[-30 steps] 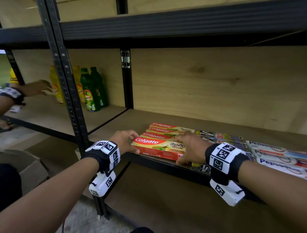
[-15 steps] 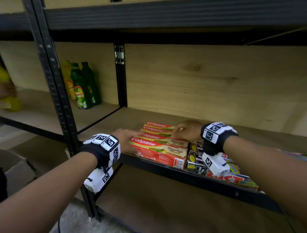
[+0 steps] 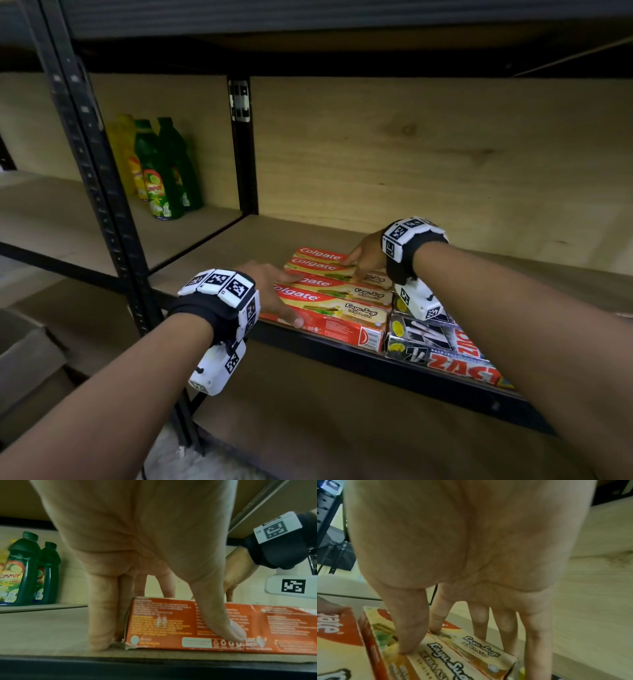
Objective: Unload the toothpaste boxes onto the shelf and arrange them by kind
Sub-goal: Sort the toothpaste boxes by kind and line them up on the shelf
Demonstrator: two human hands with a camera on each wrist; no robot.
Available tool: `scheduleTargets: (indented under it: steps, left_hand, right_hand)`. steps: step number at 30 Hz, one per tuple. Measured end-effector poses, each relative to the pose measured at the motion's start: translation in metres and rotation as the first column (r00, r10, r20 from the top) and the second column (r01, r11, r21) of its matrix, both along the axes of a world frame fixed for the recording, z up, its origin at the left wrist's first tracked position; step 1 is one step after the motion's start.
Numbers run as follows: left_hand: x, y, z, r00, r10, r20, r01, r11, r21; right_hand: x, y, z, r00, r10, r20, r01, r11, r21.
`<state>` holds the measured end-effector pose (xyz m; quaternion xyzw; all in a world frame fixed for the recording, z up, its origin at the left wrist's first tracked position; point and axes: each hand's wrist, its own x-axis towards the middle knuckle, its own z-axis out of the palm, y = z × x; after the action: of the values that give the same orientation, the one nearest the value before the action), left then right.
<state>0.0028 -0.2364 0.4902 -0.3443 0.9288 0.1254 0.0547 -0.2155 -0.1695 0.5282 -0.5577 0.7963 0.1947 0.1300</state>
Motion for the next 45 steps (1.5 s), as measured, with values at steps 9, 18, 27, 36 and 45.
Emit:
scheduleTargets:
  steps: [9,18,27,36,45]
  left_hand:
    - [0.001,0.000,-0.004,0.999,0.052,-0.012,-0.052,0.999,0.007]
    - [0.000,0.016,0.013,0.997,-0.024,0.068,0.024,1.000,0.001]
    - [-0.086,0.082,0.038,0.911,-0.361,0.201,0.372,0.928,-0.018]
    - [-0.092,0.087,0.031,0.939,-0.307,0.155,0.320,0.945,-0.064]
    - [-0.085,0.097,0.025,0.929,-0.304,0.210,0.325,0.943,-0.072]
  right_hand:
    - [-0.001,0.015,0.003,0.998,0.066,-0.007,-0.066,0.998,0.011]
    - [-0.069,0.079,-0.005,0.987,-0.119,0.108,0.146,0.947,-0.285]
    - [-0.101,0.122,-0.010,0.962,-0.219,0.166,0.255,0.936,-0.244]
    - [-0.099,0.140,-0.009,0.956,-0.209,0.203,0.257,0.935,-0.245]
    - [-0.130,0.238,-0.006,0.941,-0.328,0.084,0.338,0.916,-0.215]
